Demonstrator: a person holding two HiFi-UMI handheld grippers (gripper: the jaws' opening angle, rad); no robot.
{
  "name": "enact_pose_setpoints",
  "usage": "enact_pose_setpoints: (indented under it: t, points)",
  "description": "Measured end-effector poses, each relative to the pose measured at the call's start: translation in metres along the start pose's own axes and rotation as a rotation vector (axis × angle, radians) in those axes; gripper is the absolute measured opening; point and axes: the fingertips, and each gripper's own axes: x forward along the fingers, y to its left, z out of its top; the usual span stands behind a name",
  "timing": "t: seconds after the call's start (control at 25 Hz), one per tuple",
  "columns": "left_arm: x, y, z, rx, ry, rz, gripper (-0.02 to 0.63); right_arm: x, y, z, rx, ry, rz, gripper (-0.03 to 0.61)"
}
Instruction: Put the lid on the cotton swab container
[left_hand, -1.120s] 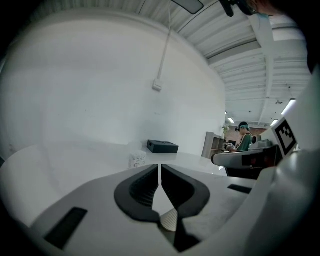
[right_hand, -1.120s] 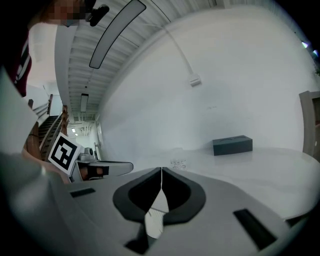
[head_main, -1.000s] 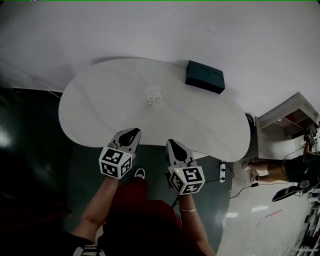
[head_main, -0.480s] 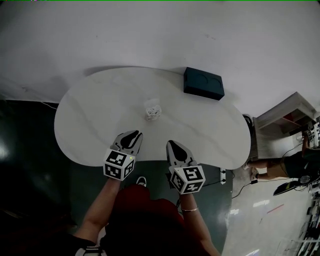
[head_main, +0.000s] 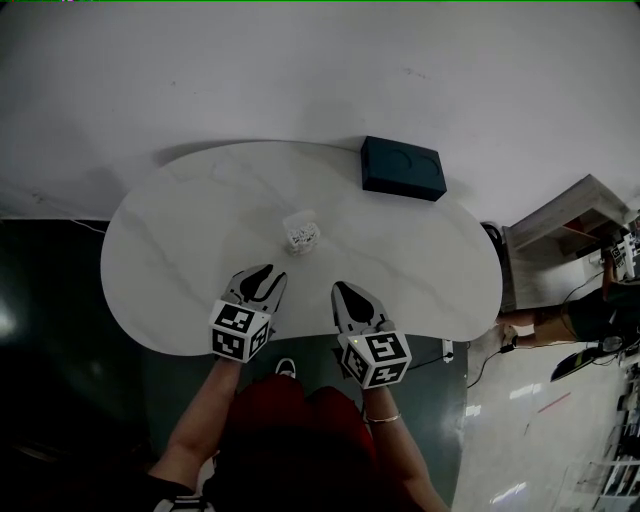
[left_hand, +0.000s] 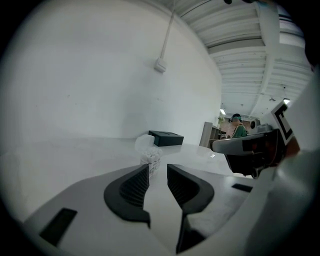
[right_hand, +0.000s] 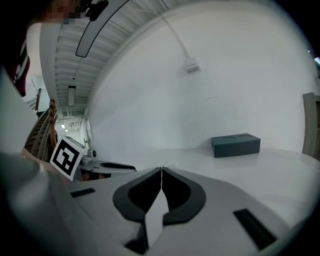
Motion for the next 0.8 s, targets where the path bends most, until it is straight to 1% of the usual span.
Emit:
enact_pose_setpoints:
  t: [0.2,0.44,0.6,0.8]
  points:
    - [0.015,0.005,-0.002,0.034,0.032,-0.016,0.128,0.005,-0.01,0.001,0.001,0.01,-0.021,0.015]
    - [0.038,0.012,-0.004,0.076,0.075,-0.028,0.188,0.012,-0.028,0.012,-0.013,0.002,-0.034,0.015]
    - [0.053,0.018,-0.01,0.084,0.11,-0.029,0.225,0.023,-0.039,0.018,-0.021,0.008,-0.016,0.016]
    - [0.069,0.025,-0.012,0.095,0.132,-0.037,0.242,0.042,-0.049,0.029,-0.05,0.02,0.024,0.016]
